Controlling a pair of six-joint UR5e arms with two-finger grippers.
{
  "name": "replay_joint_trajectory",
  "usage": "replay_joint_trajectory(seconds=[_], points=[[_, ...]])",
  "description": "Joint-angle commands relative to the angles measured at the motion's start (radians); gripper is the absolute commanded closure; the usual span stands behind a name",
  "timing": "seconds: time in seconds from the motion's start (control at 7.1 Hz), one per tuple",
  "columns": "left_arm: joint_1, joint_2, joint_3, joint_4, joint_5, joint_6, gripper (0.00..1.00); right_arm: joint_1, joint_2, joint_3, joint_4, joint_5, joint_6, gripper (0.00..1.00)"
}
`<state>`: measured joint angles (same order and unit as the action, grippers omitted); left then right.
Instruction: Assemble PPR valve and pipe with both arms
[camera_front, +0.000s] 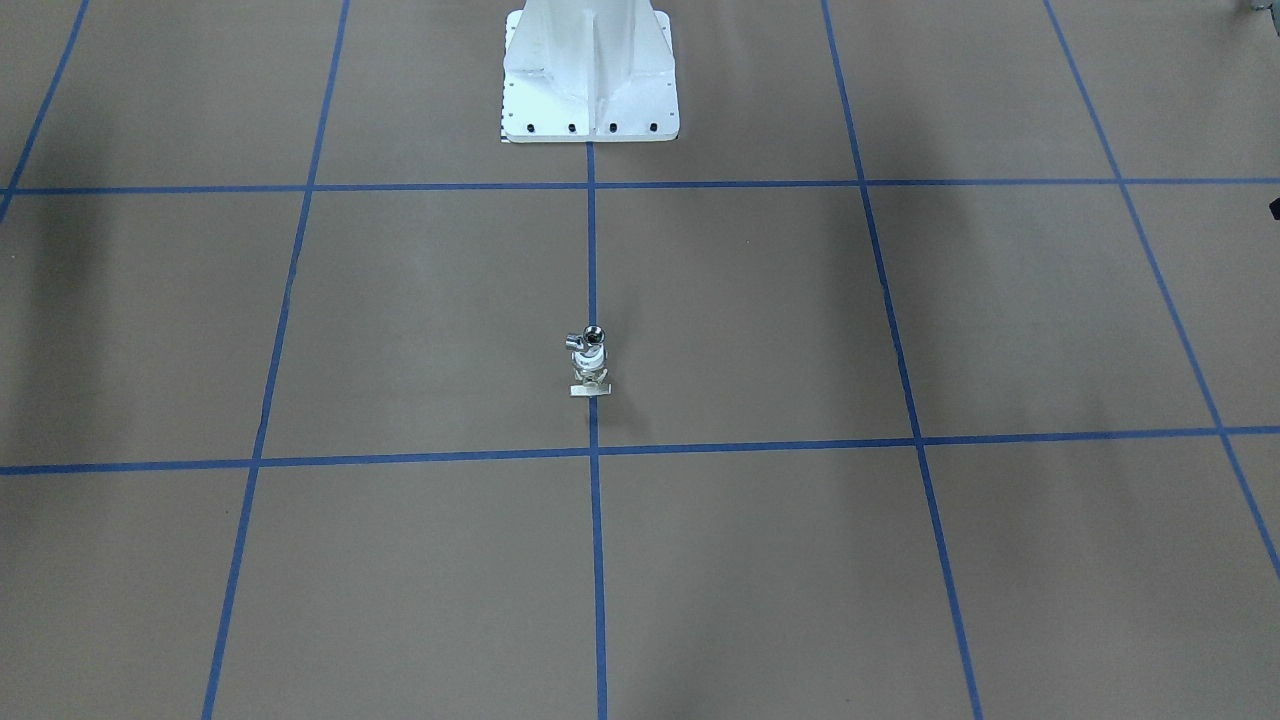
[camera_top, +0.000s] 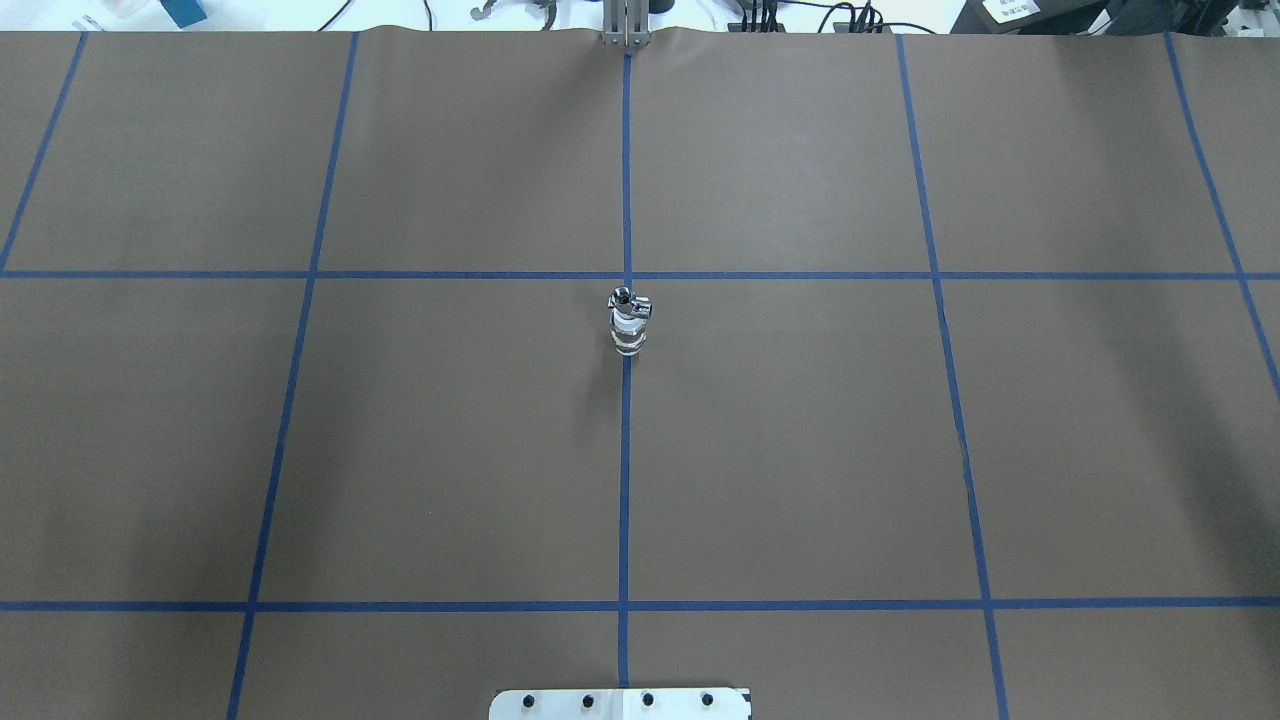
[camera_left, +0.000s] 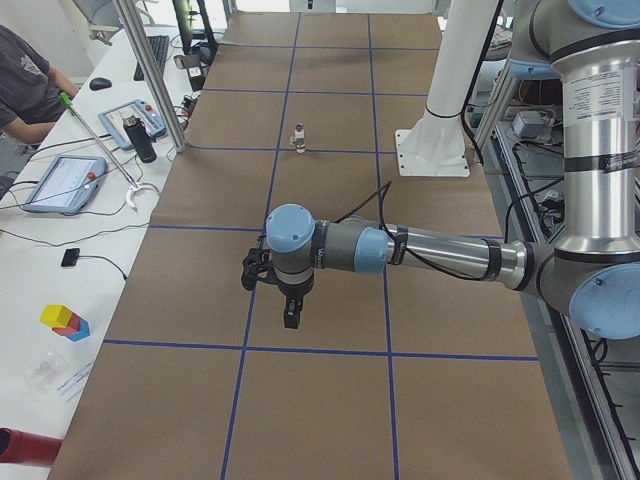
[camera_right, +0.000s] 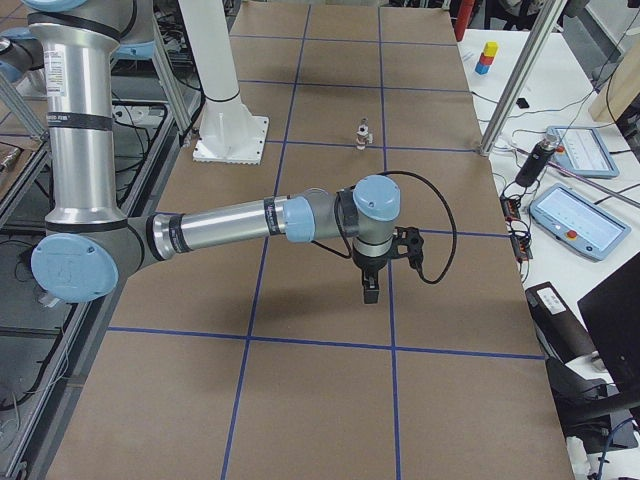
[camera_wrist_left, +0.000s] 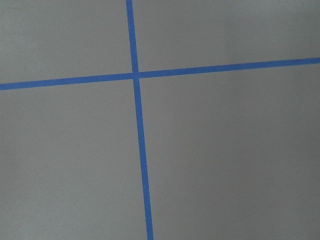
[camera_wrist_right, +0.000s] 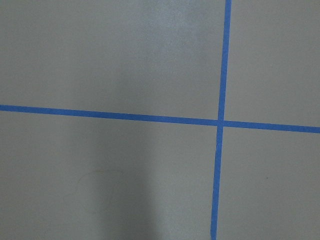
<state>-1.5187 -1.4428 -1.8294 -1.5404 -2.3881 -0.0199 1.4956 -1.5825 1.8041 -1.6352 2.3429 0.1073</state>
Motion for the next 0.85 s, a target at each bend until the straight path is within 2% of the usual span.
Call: replay_joint_trajectory(seconds=[0.0,0.7], points=[[0.000,-0.005,0.004,-0.003,0.082,0.000,0.00,0.000,-0.001,-0.002,0.000,-0.004,-0.001,0.00],[0.000,-0.005,-0.011,-0.003,0.084,-0.002,0.00,0.000,-0.002,0.006,0.000,-0.004,0.000,0.00]])
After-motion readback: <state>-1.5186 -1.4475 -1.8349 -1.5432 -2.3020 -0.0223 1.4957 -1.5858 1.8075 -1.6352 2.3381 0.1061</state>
